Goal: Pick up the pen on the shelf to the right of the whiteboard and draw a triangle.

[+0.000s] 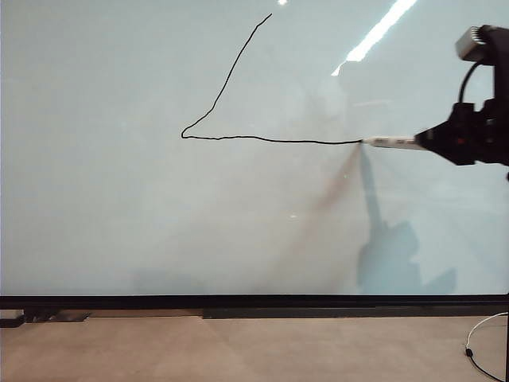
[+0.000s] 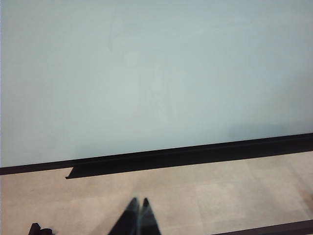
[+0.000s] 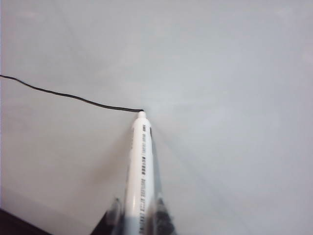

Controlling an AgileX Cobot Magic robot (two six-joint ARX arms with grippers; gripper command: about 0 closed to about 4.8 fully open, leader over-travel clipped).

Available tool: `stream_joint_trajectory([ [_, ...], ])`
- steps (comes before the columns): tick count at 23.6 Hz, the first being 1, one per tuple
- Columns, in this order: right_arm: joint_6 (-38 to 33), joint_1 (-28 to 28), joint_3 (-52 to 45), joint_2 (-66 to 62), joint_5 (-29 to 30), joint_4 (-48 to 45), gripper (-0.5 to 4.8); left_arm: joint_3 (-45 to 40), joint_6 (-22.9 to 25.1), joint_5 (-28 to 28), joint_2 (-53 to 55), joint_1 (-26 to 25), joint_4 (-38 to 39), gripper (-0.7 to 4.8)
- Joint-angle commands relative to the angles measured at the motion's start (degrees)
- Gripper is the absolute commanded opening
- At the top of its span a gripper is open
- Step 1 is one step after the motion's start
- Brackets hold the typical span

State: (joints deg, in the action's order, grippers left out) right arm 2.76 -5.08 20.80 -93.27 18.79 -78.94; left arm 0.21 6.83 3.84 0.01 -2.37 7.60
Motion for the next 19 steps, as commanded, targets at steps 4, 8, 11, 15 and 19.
stream_joint_trajectory([
  [4, 0.52, 4.46, -2.34, 3.39, -4.59, -1.11, -0.02, 0.2, 0.04, 0.02, 0.0, 0.02, -0.35, -0.05],
  [8, 0.48, 5.35, -2.54, 3.67, -3.48, -1.05, -0.02, 0.2, 0.04, 0.0, 0.0, 0.02, -0.35, -0.05],
  [11, 0.22, 5.29, -3.58, 3.87, -1.6, -1.92, -0.02, 0.2, 0.04, 0.02, 0.0, 0.02, -0.35, -0.05],
  [15, 0.11, 2.95, -9.01, 12.11, -0.79, -2.01, -0.03, 0.2, 0.04, 0.02, 0.0, 0.02, -0.35, -0.05],
  [19, 0.07, -2.34, -8.07, 18.86, -0.63, 2.01, -0.03, 0.2, 0.04, 0.02, 0.0, 0.02, -0.35, -0.05],
])
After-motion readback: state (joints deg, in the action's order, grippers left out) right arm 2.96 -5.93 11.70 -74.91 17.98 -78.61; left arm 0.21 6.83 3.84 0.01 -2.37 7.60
